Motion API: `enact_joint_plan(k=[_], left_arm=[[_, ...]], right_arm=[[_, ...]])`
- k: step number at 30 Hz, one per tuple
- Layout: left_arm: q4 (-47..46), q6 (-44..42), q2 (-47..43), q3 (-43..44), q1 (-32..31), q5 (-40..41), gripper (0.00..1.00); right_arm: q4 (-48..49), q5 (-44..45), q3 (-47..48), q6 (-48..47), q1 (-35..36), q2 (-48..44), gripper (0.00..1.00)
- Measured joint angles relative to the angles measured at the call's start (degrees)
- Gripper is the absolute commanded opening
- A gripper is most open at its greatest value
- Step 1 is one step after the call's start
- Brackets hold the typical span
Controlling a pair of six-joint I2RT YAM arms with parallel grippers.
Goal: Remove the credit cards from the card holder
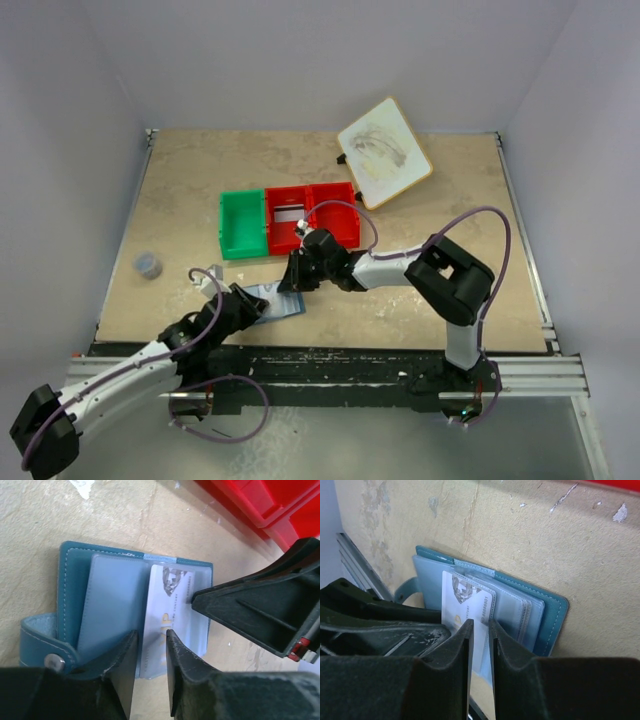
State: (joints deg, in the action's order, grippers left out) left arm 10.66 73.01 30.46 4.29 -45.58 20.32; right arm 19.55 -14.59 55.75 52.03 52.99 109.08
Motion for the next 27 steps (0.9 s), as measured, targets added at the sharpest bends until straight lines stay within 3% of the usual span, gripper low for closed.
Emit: enact_joint_plan(k=[8,20,27], left_arm=[[-3.4,0.5,-2.1,-2.3,4.3,-5.7,0.2],[-3.1,0.8,-11.7,-2.5,8.1,-10.7,0.06],[-3.2,0.8,-7.7,-2.5,8.1,-10.7,0.0]], right_arm=[[1.6,-1.4,0.0,0.3,-0.2,0.9,0.23],[3.8,-1.8,-0.8,2.1,-0.5,1.2,0.23],[3.7,-1.8,-0.8,2.0,-0.5,1.2,0.23]])
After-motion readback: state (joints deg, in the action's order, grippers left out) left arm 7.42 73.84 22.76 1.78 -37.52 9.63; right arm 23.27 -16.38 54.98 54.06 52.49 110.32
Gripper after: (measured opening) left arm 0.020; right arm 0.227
